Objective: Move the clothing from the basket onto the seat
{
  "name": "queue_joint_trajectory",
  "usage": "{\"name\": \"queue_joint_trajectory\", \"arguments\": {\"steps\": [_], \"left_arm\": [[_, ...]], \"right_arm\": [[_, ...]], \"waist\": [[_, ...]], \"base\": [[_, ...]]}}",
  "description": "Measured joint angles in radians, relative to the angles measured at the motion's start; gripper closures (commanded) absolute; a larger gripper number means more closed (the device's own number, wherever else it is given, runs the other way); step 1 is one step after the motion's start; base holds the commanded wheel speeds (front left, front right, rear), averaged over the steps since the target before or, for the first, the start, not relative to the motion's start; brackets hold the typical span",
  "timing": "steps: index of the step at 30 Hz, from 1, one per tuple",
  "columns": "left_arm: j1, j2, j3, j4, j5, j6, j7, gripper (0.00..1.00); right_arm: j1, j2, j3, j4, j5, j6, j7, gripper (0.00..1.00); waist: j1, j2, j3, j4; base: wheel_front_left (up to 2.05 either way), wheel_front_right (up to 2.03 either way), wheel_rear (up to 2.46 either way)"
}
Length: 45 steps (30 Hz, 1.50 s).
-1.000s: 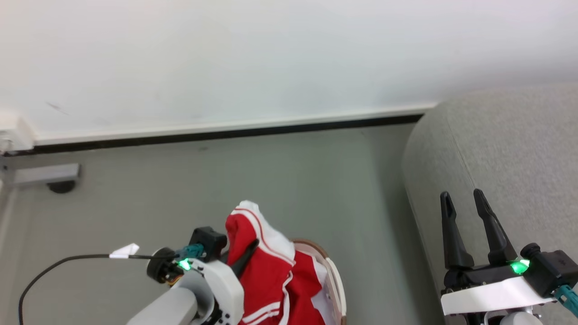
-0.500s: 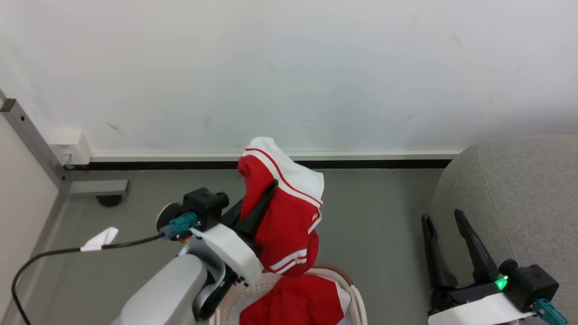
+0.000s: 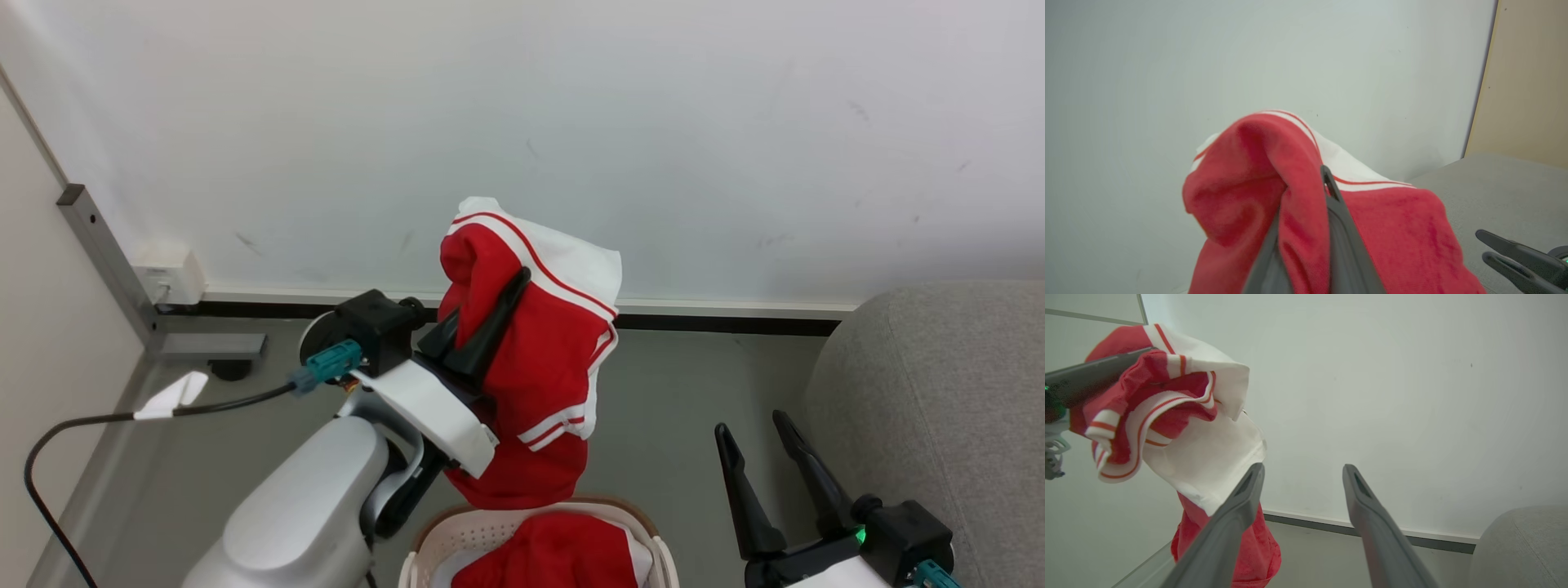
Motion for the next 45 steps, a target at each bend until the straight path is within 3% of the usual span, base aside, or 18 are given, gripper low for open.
{"name": "queue_joint_trajectory", "arguments": {"steps": [12,18,29,45], "left_arm": [[0.010,0.002,-0.005,-0.014,-0.013,0.009,0.002,1.00],[0.013,-0.011,-0.020,-0.015,-0.023,0.007,0.004,1.00],[0.016,-0.052,-0.069,-0.015,-0.031,-0.012,0.020,1.00],[0.015,-0.129,-0.149,-0.068,-0.068,-0.042,0.065,1.00]], "right_arm": [[-0.009,0.000,0.086,0.046,-0.053,0.000,0.000,0.00],[-0.072,0.000,0.179,0.123,-0.160,0.000,0.000,0.00],[-0.199,0.000,0.298,0.270,-0.182,0.000,0.000,0.00],[-0.287,-0.001,0.278,0.463,-0.206,0.000,0.000,0.00]], "waist": [[0.0000,0.0000,0.003,0.011],[0.0001,0.0000,0.005,0.030],[0.0001,0.0000,0.006,0.080],[0.0001,0.0000,-0.009,0.196]], "base": [[0.00,0.00,0.00],[0.00,0.00,0.00],[0.00,0.00,0.00],[0.00,0.00,0.00]]}}
